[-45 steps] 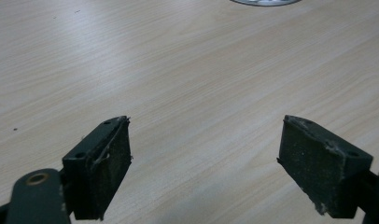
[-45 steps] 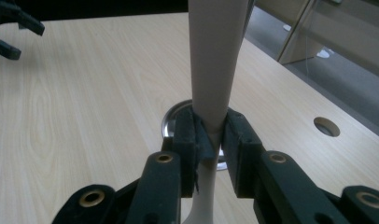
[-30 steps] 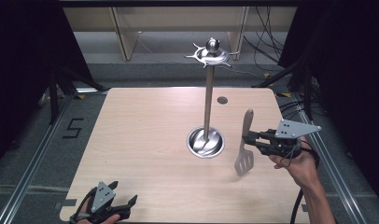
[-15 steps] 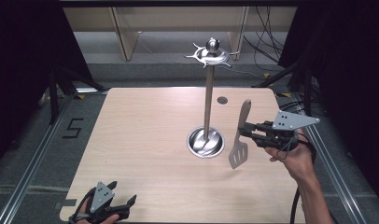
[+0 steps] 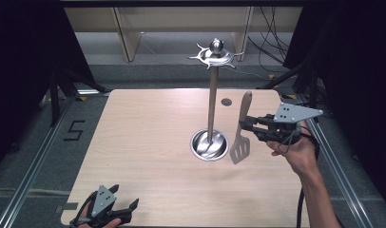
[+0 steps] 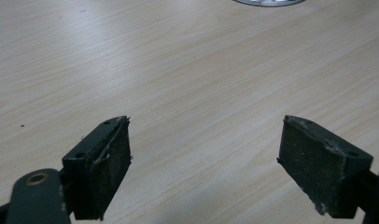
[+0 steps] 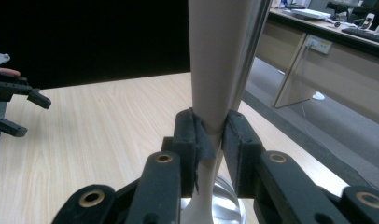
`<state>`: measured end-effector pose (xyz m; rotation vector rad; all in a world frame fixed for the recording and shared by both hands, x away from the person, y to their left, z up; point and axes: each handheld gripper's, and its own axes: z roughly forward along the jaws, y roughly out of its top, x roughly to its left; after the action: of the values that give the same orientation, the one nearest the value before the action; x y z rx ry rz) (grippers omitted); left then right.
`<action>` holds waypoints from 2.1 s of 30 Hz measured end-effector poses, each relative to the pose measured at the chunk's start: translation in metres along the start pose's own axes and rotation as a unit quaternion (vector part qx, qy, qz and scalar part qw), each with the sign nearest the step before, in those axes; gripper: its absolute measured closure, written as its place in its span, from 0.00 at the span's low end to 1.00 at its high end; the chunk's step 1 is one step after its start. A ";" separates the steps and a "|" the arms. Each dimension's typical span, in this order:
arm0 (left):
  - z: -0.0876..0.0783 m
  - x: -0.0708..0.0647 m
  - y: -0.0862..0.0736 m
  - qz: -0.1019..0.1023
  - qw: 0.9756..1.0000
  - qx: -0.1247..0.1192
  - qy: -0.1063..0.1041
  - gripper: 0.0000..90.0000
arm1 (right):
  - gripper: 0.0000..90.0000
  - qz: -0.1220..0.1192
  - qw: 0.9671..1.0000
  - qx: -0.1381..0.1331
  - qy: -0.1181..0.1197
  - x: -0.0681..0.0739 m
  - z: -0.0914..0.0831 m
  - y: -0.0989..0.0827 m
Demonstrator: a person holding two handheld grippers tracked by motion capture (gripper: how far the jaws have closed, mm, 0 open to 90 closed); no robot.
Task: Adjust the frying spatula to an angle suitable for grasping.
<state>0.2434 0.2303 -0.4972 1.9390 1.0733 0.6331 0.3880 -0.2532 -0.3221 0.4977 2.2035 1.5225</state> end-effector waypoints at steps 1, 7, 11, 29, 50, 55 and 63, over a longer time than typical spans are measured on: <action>0.000 0.000 0.000 -0.002 1.000 -0.002 -0.001 0.18 | 0.85 -0.003 1.000 -0.001 -0.003 -0.002 0.001 0.001; 0.001 -0.001 0.000 0.002 1.000 0.001 -0.001 0.18 | 0.85 -0.011 1.000 0.001 -0.005 -0.008 0.005 0.013; 0.001 -0.001 0.000 0.000 1.000 0.001 -0.001 0.18 | 0.85 -0.001 1.000 0.007 0.008 -0.010 0.007 0.019; 0.001 -0.001 0.000 0.001 1.000 0.001 -0.003 0.18 | 0.85 -0.001 1.000 0.001 -0.004 -0.023 0.018 0.033; 0.000 -0.002 -0.001 -0.006 1.000 -0.001 -0.006 0.18 | 0.85 0.009 1.000 0.011 0.010 -0.031 0.029 0.042; 0.000 -0.002 0.000 -0.007 1.000 -0.001 -0.006 0.18 | 0.85 0.021 1.000 0.015 0.015 -0.031 0.031 0.044; 0.001 -0.003 -0.001 -0.010 1.000 -0.004 -0.007 0.18 | 0.85 0.021 0.999 0.026 0.023 -0.034 0.035 0.046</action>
<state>0.2422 0.2279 -0.4981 1.9202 1.0784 0.6126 0.4378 -0.2274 -0.2859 0.5337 2.2863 1.5141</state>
